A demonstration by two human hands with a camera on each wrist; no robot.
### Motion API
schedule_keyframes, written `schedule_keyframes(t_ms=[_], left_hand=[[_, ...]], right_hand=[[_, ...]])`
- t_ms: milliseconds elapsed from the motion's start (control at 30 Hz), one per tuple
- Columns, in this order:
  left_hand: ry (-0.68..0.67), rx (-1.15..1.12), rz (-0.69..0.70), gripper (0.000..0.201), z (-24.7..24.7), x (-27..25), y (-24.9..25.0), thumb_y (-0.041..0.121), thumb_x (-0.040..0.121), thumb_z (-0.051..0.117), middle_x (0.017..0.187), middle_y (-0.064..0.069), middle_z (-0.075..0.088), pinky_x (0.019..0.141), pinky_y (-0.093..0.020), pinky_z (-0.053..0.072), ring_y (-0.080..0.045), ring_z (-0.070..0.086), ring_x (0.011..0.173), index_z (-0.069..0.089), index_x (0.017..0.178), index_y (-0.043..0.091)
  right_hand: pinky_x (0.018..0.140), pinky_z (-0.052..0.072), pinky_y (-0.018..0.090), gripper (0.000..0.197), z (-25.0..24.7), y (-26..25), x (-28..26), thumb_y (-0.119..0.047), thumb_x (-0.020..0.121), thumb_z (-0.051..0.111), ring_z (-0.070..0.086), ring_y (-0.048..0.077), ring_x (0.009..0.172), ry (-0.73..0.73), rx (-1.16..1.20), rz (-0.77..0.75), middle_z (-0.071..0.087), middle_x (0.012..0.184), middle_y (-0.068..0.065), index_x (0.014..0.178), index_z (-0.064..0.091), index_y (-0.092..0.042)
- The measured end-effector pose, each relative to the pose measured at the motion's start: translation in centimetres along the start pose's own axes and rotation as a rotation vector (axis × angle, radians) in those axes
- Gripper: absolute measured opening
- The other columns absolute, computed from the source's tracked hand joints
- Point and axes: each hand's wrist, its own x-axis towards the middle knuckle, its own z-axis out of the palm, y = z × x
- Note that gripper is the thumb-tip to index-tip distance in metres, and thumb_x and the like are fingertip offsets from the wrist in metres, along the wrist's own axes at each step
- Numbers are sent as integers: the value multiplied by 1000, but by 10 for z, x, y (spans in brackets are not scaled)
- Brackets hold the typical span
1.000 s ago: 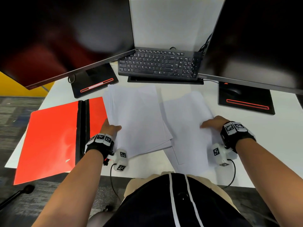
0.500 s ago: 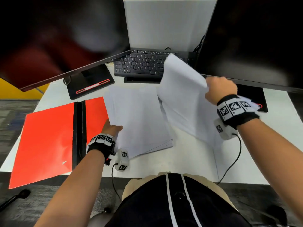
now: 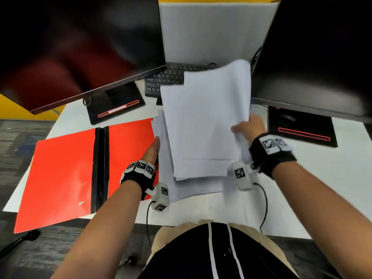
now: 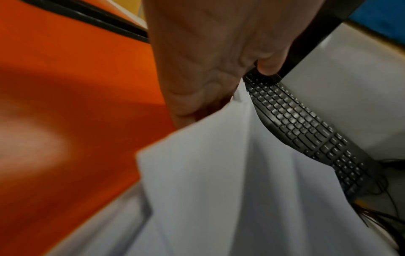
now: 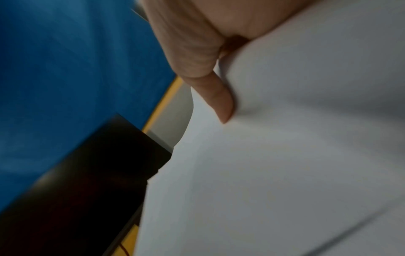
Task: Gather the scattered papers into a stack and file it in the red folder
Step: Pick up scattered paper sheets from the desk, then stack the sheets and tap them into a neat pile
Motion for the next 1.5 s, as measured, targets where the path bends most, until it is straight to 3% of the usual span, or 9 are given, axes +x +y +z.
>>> schedule_keyframes(t_ms=[233, 400, 500, 700, 933, 1133, 1267, 1400, 1500], left_hand=[[-37, -145, 14, 55, 6, 0, 9, 44, 95, 48, 141, -9, 53, 113, -40, 35, -26, 50, 130, 48, 140, 12], [70, 20, 5, 51, 10, 10, 14, 29, 91, 60, 142, -17, 51, 108, -39, 39, -33, 51, 128, 52, 135, 4], [129, 146, -24, 53, 15, 16, 18, 24, 88, 65, 140, -20, 51, 88, -30, 39, -36, 50, 127, 52, 133, 0], [153, 276, -84, 71, 21, 26, 25, 28, 78, 74, 141, -13, 49, 84, -35, 37, -33, 49, 126, 45, 139, 5], [140, 381, -55, 63, 26, 25, 37, 37, 89, 62, 143, -15, 47, 87, -32, 35, -34, 46, 129, 45, 138, 1], [80, 386, 160, 46, 29, 20, 30, 5, 89, 62, 134, -18, 56, 99, -35, 43, -34, 54, 124, 51, 133, 0], [-52, 61, 257, 39, 21, 9, 19, 0, 86, 60, 121, -18, 66, 98, -59, 45, -38, 62, 113, 59, 124, 10], [-158, -43, 352, 45, 18, -8, 22, -2, 88, 58, 126, -19, 63, 97, -57, 47, -38, 62, 115, 54, 130, 9], [-131, -26, 490, 46, 23, -19, 39, -4, 86, 59, 124, -17, 63, 101, -49, 47, -34, 62, 112, 51, 131, 1]], right_hand=[[96, 42, 30, 74, 42, 65, -3, -18, 77, 74, 50, 31, 126, -95, -183, 286, 47, 139, 15, 139, 37, 0], [111, 29, 38, 92, 29, 56, 20, -35, 78, 72, 30, 33, 137, -42, -450, 217, 31, 148, 18, 145, 19, 0], [118, 16, 37, 101, 35, 55, 22, -37, 84, 67, 12, 31, 146, -207, -506, 136, 11, 158, 14, 150, -1, -2], [122, 8, 34, 109, 55, 55, 10, -30, 85, 68, -1, 20, 149, -516, -394, -9, -8, 161, 5, 149, -17, -6], [122, 9, 32, 97, 54, 59, 15, -29, 89, 62, 3, 18, 149, -407, -280, 39, -3, 161, 4, 151, -10, -8], [120, 18, 36, 89, 54, 57, 21, -18, 90, 62, 16, 19, 148, -367, 7, 128, 10, 161, 4, 152, -1, -13], [111, 34, 35, 79, 43, 53, 30, -12, 88, 61, 41, 25, 134, -218, 97, 182, 36, 148, 13, 151, 13, -11], [91, 49, 37, 53, 32, 42, 32, -5, 83, 64, 60, 31, 113, -238, 186, 208, 60, 126, 13, 133, 47, -7], [94, 52, 43, 43, 25, 22, 27, 1, 74, 61, 63, 33, 106, -132, 250, 27, 64, 119, 18, 117, 56, -2]])
